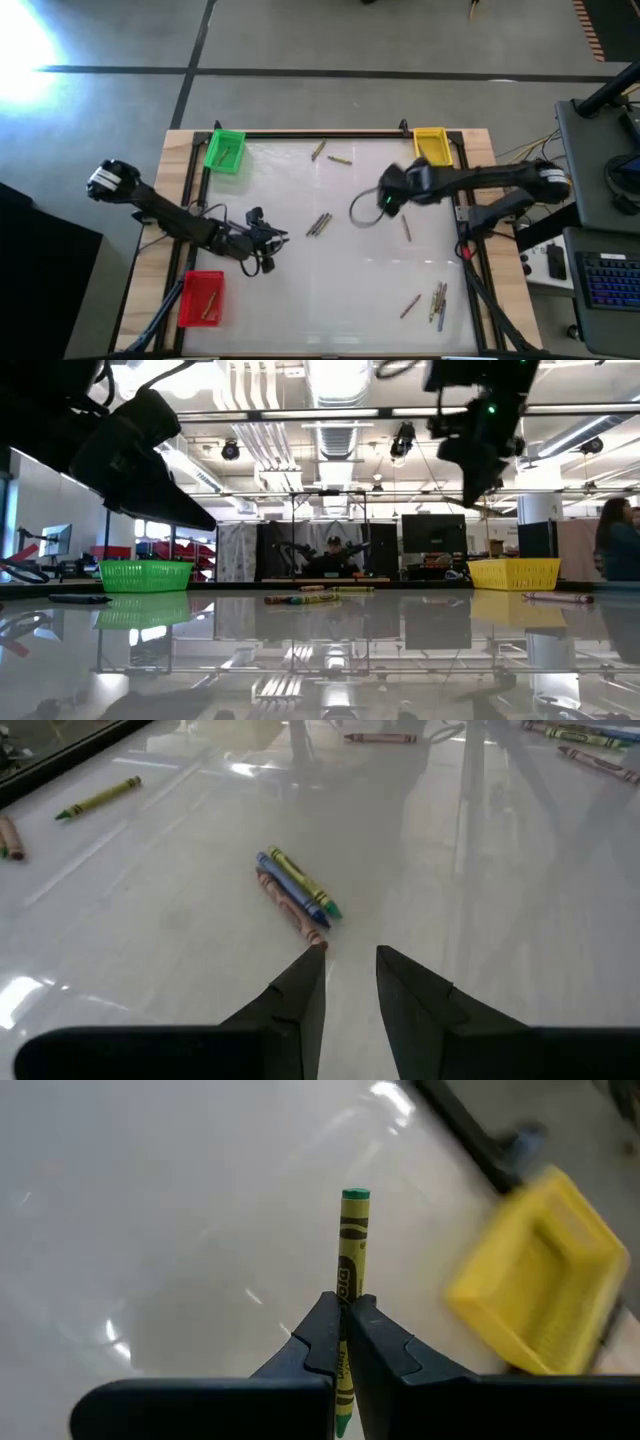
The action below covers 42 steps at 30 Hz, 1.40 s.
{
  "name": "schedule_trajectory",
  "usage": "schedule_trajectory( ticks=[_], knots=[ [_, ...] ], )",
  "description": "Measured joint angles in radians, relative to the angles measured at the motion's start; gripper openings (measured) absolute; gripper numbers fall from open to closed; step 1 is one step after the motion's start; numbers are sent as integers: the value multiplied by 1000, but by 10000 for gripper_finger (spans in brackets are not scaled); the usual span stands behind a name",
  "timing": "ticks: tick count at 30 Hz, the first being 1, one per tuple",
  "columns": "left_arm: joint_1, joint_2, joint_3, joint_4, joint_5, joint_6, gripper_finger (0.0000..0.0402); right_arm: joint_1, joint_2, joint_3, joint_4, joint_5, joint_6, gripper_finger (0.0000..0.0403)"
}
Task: Sort crayons
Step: Put the green crayon into the yellow basket, then put the blue crayon into the green basket
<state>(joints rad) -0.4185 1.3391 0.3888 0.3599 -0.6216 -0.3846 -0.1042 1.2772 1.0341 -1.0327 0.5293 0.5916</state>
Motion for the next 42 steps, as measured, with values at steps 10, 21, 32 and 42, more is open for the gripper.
schedule_trajectory(
  ticks=[10, 21, 32, 42],
  knots=[
    [4, 128, 76, -12, 0, 10, 75, -388, -110, -140, 94, 129, -39, 13],
    [8, 227, 192, -127, 2, 7, 75, -586, -51, -175, 291, 114, -191, 94],
    [11, 141, 130, -151, -48, -63, 78, -593, -23, -182, 294, 106, -192, 145],
    [18, -41, 98, -383, -25, -247, 114, -409, -41, -193, 402, -172, -192, 134]
  ],
)
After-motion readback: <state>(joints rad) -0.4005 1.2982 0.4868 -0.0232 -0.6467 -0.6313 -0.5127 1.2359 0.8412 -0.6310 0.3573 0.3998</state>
